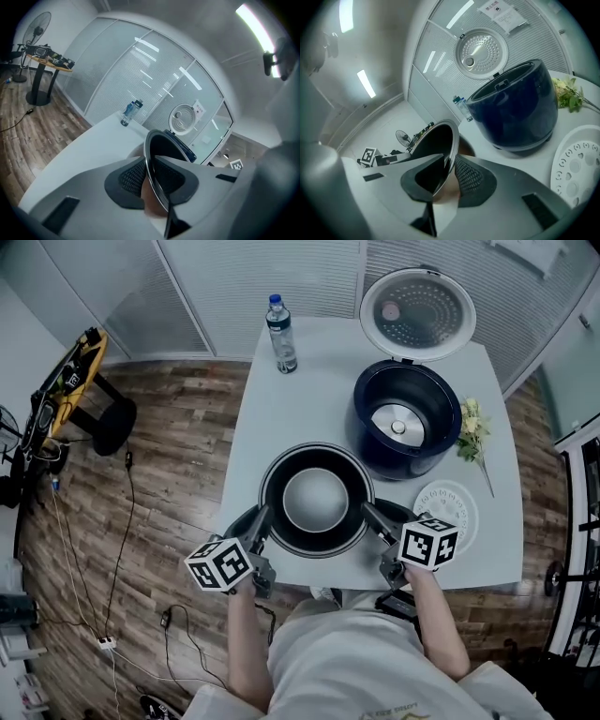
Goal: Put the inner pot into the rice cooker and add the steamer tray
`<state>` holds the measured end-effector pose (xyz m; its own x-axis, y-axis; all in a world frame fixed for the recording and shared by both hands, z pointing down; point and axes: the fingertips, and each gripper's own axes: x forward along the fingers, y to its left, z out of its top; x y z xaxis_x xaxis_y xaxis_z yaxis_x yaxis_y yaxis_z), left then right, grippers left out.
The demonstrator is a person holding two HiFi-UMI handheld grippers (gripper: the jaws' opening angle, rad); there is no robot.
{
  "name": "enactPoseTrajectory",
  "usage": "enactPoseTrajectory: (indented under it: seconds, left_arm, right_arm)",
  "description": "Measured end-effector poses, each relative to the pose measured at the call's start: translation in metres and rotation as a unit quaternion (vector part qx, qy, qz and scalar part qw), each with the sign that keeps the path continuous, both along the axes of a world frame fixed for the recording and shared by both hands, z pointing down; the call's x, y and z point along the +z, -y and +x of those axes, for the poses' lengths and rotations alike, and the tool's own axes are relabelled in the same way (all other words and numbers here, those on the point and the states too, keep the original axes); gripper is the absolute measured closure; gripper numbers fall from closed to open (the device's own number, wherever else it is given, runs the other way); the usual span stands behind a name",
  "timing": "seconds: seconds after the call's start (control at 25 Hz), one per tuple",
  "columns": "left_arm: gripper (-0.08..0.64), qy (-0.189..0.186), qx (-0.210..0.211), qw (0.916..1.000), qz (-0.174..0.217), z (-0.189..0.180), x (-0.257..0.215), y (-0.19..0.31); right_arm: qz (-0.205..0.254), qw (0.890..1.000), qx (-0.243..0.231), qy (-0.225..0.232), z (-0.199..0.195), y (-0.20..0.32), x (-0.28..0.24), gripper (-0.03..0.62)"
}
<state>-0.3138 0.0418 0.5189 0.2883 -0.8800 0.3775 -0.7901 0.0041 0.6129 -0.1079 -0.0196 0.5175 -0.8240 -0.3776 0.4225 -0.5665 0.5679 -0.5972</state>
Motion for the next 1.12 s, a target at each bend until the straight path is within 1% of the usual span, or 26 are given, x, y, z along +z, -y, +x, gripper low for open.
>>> enactPoseTrajectory:
  seconds: [0.28, 0.76, 1.12]
  left_arm:
    - [0.500, 0.000, -0.002, 0.9996, 0.029, -0.006, -0.027, 0.002]
    - [0.502, 0.014, 0.002, 0.9962, 0.086, -0.006, -0.081, 0.000]
    - [0.502, 0.018, 0.010, 0.9938, 0.109, 0.005, -0.109, 0.014]
  right_arm:
    - [0.037, 0.999, 0.003, 0.013, -0.006, 0.002, -0.035, 0.511]
    - [0.090, 0.995, 0.013, 0.035, -0.005, 0.001, -0.086, 0.512]
    - [0.103, 0.993, 0.024, 0.056, 0.007, 0.011, -0.112, 0.515]
